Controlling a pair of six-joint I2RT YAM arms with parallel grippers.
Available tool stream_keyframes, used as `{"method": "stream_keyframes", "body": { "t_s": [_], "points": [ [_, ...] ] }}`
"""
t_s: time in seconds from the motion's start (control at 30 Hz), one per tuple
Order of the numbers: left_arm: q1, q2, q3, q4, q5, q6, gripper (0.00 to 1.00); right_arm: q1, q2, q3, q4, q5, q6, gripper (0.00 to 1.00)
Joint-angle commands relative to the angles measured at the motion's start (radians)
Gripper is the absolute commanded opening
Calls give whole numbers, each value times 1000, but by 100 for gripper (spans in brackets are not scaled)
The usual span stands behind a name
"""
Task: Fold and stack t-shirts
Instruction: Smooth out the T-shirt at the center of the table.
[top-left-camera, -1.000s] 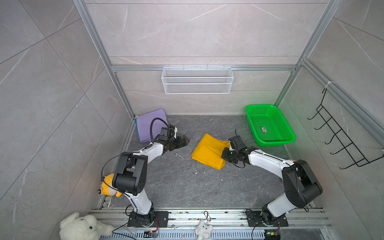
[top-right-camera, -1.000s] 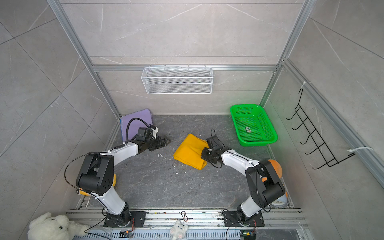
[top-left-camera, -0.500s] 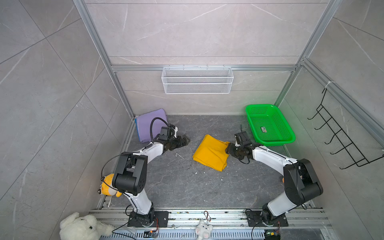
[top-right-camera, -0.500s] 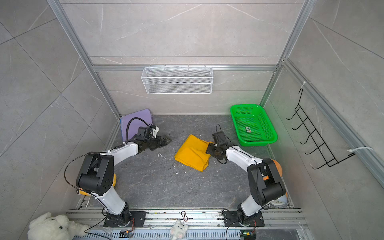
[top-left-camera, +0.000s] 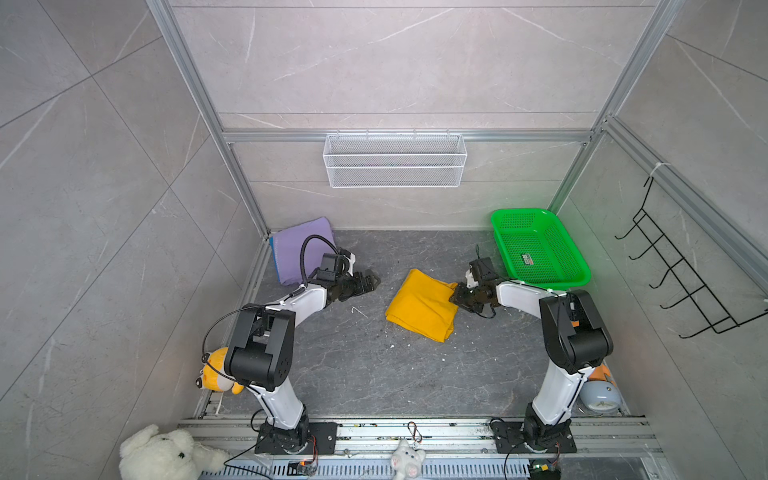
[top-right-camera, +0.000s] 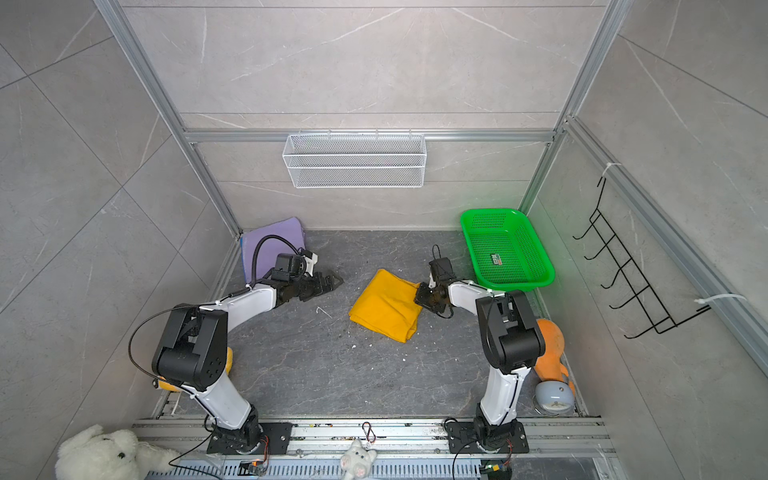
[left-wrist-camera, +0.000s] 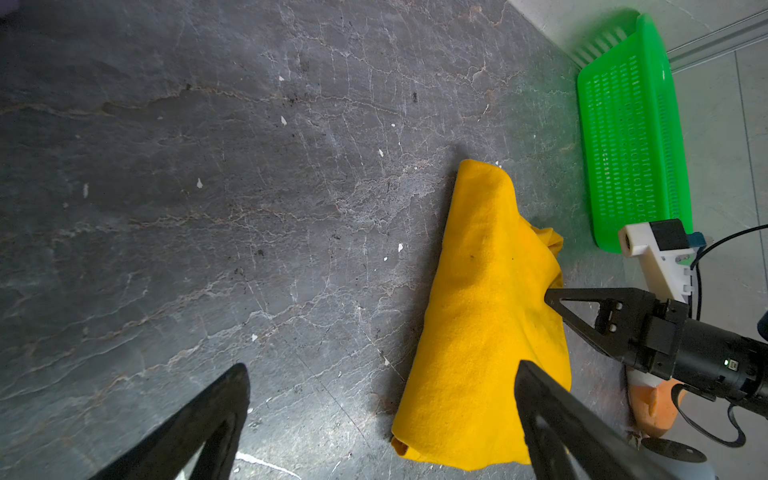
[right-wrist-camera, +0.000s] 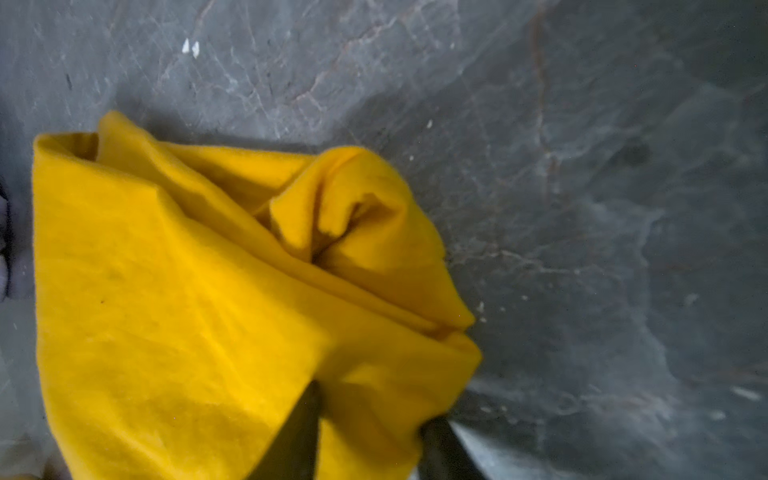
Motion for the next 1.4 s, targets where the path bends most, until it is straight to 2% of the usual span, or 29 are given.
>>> {"method": "stream_keyframes", "body": {
  "t_s": [0.0, 0.03, 0.23, 0.4, 0.6, 0.63, 0.7, 0.8, 0.9, 0.97, 1.13, 1.2, 1.37],
  "points": [
    [6, -21, 37, 3, 30, 9, 100, -10, 16, -3, 22, 21, -11, 9],
    [6, -21, 37, 3, 29, 8, 100, -10, 1, -1, 27, 25, -22, 0],
    [6, -23, 46, -1, 27, 11, 100, -12, -66, 118, -51, 24, -101, 0],
    [6, -20, 49, -1, 34, 9, 100, -32, -1, 243, -120, 3, -142, 0],
    [6, -27, 39, 1, 35, 8, 100, -40, 65, 326, -119, -7, -166, 2],
    [6, -25, 39, 3, 38, 7, 100, -44, 90, 350, -131, 6, -167, 9],
    [6, -21, 40, 8, 45, 0, 100, -54, 163, 432, -205, 10, -191, 53],
    [3, -18, 46, 11, 61, -2, 100, -59, 173, 441, -213, 18, -225, 77],
    [-12, -7, 62, 16, 111, 8, 100, -58, 99, 374, -179, -9, -247, 84],
    [-40, 4, 77, 31, 161, 19, 100, -55, 41, 301, -143, -67, -237, 86],
    [-178, 53, 150, 68, 211, 24, 100, -42, -49, 61, 59, -256, -125, 89],
    [-217, 75, 158, 130, 209, -16, 100, -34, -58, -11, 133, -294, -77, 90],
    [-279, 175, 157, 309, 254, -153, 100, -17, -95, -163, 228, -272, -31, 90]
  ]
}}
